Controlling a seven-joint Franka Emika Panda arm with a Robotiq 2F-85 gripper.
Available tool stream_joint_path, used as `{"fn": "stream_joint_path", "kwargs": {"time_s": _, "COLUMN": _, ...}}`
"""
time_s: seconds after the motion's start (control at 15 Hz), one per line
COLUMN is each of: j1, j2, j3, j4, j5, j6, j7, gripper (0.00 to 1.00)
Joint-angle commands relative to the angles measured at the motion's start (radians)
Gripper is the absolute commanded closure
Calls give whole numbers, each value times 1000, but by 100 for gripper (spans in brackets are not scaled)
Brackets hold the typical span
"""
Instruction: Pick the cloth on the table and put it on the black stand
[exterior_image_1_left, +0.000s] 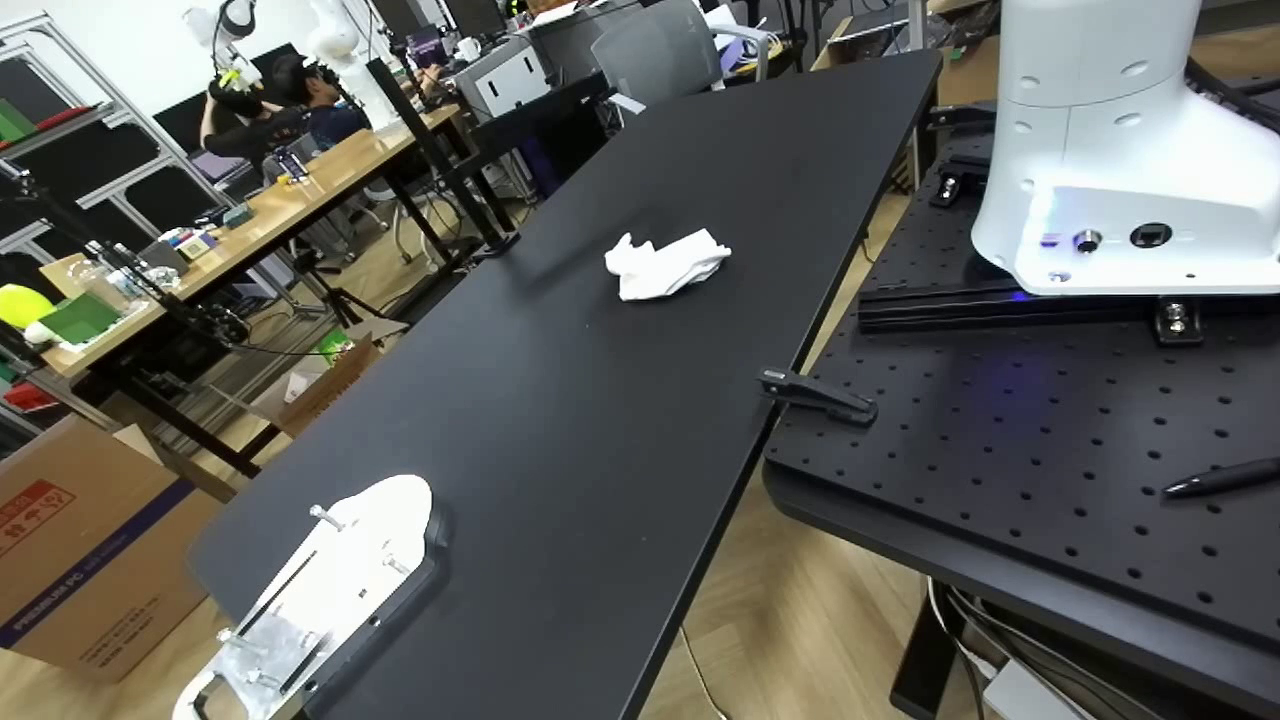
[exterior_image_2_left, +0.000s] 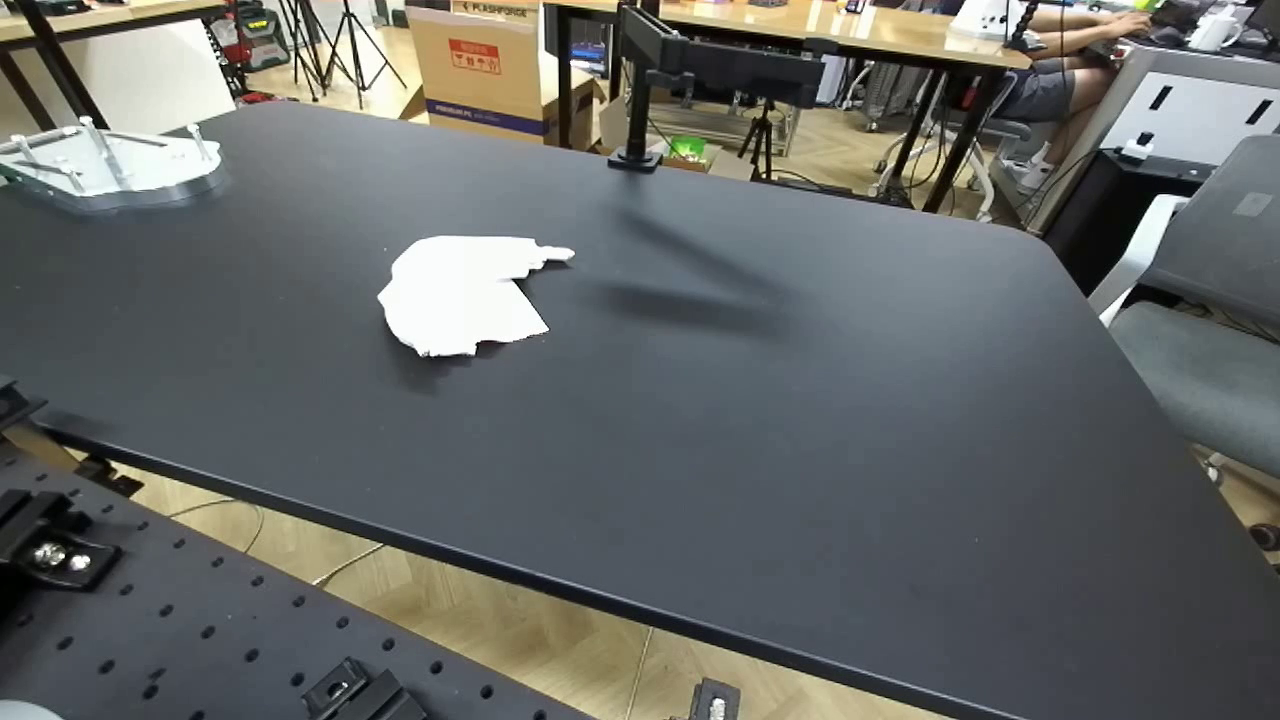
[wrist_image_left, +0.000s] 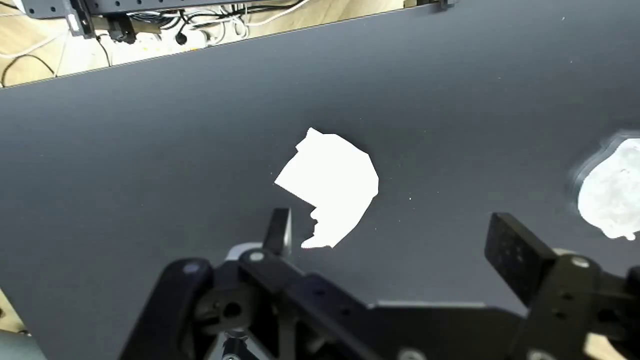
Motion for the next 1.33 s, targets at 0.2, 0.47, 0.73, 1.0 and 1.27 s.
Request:
{"fn": "stream_joint_path", "kwargs": {"time_s": 0.2, "j1": -35, "j2": 38, "j3": 5, "j4": -54, "j5": -31, "j6": 244, "j7": -4, "gripper": 0}}
{"fn": "stream_joint_path", "kwargs": {"time_s": 0.47, "j1": -44, "j2": 173, "j3": -23, "j4": -131, "j5": -58, "j6": 532, "j7": -53, "gripper": 0}}
{"fn": "stream_joint_path", "kwargs": {"time_s": 0.73, "j1": -18, "j2": 337, "j3": -50, "j4": -179, "j5": -36, "j6": 644, "j7": -109, "gripper": 0}}
{"fn": "stream_joint_path", "kwargs": {"time_s": 1.0, "j1": -20, "j2": 349, "j3": -48, "j4": -186, "j5": -49, "j6": 649, "j7": -96, "gripper": 0}}
{"fn": "stream_joint_path", "kwargs": {"time_s": 1.27, "j1": -16, "j2": 407, "j3": -32, "j4": -205, "j5": -69, "j6": 748, "j7": -102, "gripper": 0}}
